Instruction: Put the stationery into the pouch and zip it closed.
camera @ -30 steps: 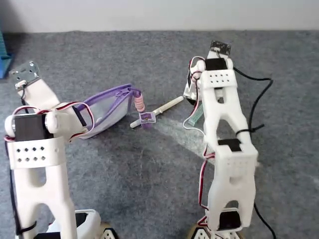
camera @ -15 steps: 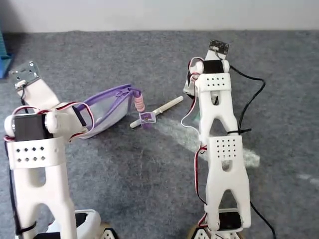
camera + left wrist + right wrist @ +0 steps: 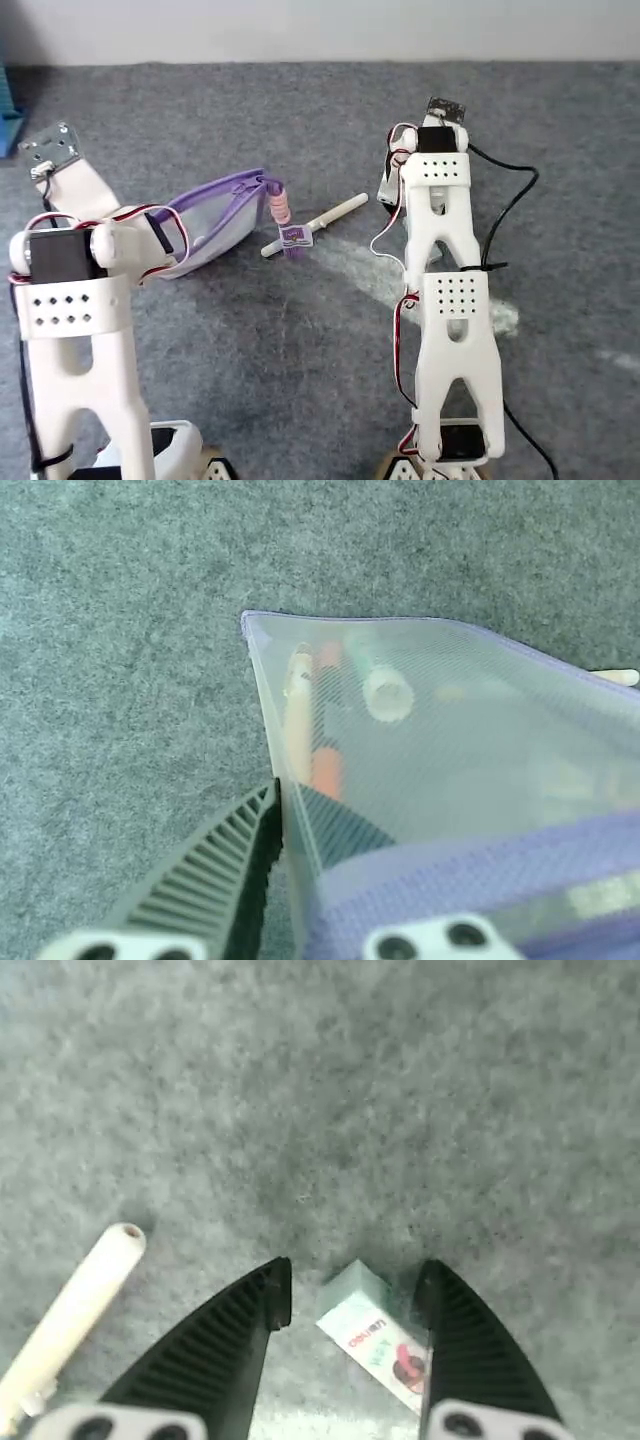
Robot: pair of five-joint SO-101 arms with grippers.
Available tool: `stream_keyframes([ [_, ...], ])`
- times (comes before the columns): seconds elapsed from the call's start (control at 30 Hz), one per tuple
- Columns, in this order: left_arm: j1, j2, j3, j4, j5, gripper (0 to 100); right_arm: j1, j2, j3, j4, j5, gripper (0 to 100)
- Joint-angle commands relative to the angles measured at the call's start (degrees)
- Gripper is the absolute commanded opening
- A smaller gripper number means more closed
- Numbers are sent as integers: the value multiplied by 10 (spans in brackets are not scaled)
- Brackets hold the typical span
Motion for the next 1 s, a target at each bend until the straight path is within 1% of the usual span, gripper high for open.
stream_keyframes([
  [0.0,-2,8,-6,-3,5,12,13,-49,-21,26,54,209],
  [0.1,-3,8,-6,-3,5,12,13,-66,-13,26,95,209],
  [0.3,-2,8,-6,-3,5,12,19,-86,91,26,169,209],
  [0.43,-2,8,-6,-3,5,12,25,-85,129,25,210,209],
  [0.57,-1,12,-6,-4,5,12,23,-85,130,25,238,209],
  [0.67,-1,12,-6,-4,5,12,22,-88,130,25,246,205],
  [0.73,-1,12,-6,-4,5,12,21,-88,130,25,251,155],
  [0.83,-1,12,-6,-4,5,12,21,-88,130,22,262,12],
  [0.87,-1,12,-6,-4,5,12,21,-89,130,24,262,3],
  [0.93,-1,11,-6,-4,5,12,22,-101,130,26,262,32],
  [0.97,-2,11,-6,-4,5,12,25,-116,130,26,262,17],
])
